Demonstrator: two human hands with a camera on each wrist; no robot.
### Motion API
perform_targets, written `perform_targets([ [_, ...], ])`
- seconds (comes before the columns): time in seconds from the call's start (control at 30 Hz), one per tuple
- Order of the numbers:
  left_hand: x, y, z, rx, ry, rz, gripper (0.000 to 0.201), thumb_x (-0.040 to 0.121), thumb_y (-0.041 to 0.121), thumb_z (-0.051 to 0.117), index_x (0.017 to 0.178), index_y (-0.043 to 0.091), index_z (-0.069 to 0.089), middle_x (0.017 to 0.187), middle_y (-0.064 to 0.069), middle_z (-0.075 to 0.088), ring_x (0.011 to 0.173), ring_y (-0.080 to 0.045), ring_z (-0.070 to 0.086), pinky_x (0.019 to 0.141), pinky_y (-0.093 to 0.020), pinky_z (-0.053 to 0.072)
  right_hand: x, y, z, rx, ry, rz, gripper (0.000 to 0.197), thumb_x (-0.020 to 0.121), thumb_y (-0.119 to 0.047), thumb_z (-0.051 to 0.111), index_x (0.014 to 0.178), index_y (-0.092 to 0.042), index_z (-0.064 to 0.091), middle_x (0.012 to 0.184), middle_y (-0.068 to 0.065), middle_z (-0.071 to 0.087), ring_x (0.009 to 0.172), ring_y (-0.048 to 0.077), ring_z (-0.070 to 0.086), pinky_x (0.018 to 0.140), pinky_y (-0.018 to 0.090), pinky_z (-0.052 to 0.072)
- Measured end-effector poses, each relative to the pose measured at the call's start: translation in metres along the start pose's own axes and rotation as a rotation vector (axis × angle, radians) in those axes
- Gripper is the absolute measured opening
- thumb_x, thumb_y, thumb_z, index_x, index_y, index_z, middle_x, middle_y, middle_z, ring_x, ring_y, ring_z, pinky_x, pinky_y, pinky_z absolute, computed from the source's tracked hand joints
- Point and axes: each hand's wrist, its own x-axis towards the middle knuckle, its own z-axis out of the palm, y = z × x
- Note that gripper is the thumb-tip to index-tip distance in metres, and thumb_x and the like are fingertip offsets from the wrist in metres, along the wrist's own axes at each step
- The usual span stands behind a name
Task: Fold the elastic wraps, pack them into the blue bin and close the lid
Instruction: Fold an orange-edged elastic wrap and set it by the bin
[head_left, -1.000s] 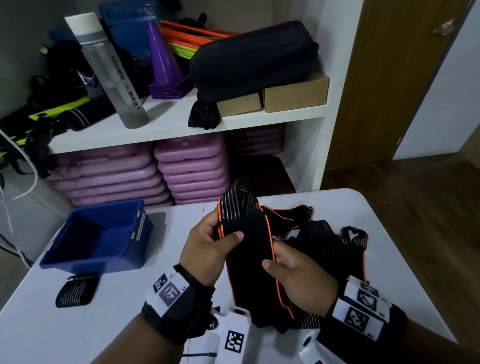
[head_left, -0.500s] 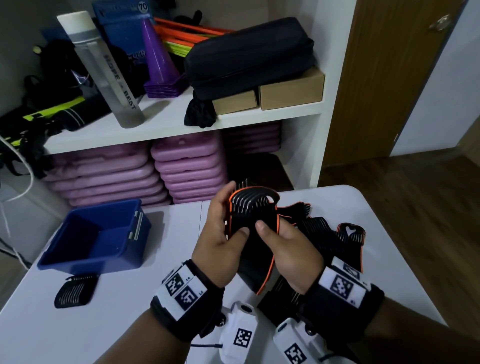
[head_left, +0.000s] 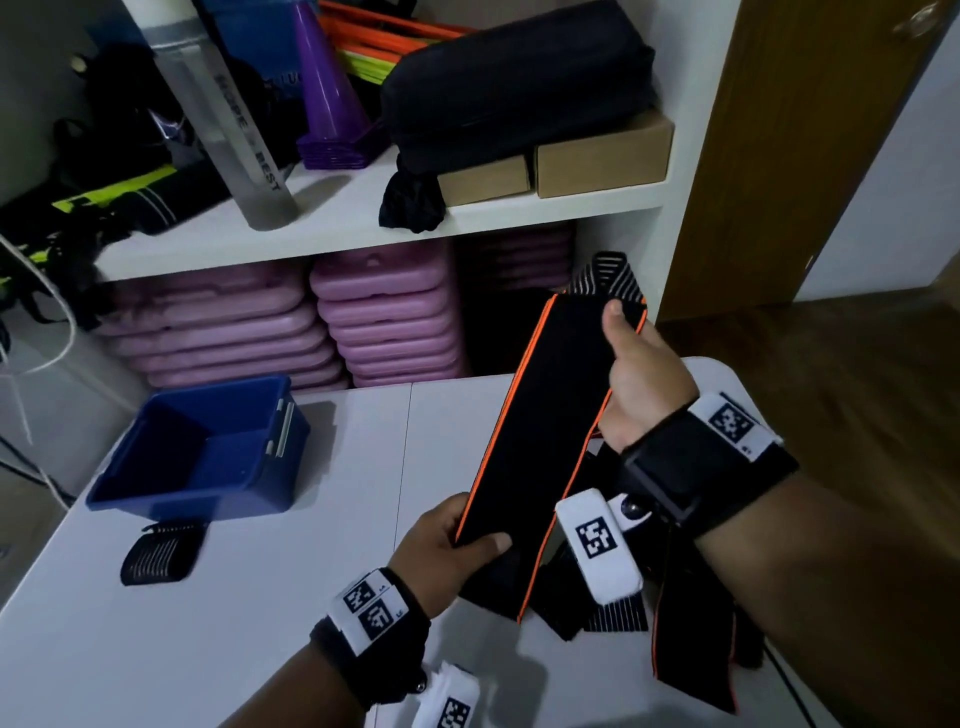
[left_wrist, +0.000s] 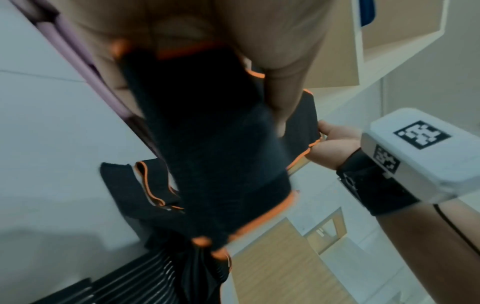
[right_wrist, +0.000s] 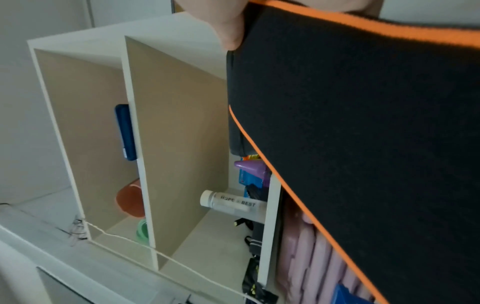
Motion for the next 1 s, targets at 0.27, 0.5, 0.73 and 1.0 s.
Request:
perform_targets([
  [0.27,-0.001,0.002,-0.012,-0.069,0.048,-0.042,0.028,0.092,0.004,0.061,0.110,0.025,0.059,0.088,-0.002,0.074,0.081,-0.020,0.070,0.071,-0.027,0.053,0.015,0.030,-0.014,0.036,0.109,0.223,0.040,0.091,-0.046,0.062,0.119,-0.018,0.058,0.123,0.009,0.066,0.111,0.031,0.065,0.092,0.056,0.052],
  [0.5,-0.002,0.034,-0.018,-0.187,0.184,0.147,0.043,0.092,0.000,0.058,0.111,0.039,0.062,0.076,-0.007,0.065,0.069,-0.019,0.060,0.066,-0.026,0.050,-0.015,0.071,-0.026,-0.559,-0.124,0.420,0.072,0.085,-0.043,0.069,0.145,-0.020,0.037,0.140,0.004,0.051,0.120,0.021,0.052,0.106,0.046,0.041],
  [0.73,0.003,0.052,-0.019,-0.279,0.242,0.096,0.027,0.094,0.003,0.055,0.091,0.021,0.075,0.080,0.000,0.070,0.074,-0.014,0.060,0.070,-0.026,0.048,-0.080,0.073,-0.035,-0.746,-0.442,-0.129,0.062,0.088,-0.002,0.058,0.124,-0.050,0.044,0.128,-0.010,0.052,0.101,0.002,0.059,0.085,0.016,0.047],
  [1.0,-0.005,0.082,-0.015,-0.581,-0.063,0.039,0.030,0.091,0.023,0.052,0.112,0.009,0.068,0.102,-0.015,0.071,0.093,-0.026,0.069,0.077,-0.033,0.057,-0.078,0.042,-0.029,-0.805,-0.415,-0.567,0.040,0.080,-0.030,0.055,0.120,-0.029,0.060,0.123,-0.019,0.057,0.122,0.003,0.050,0.103,0.025,0.040],
])
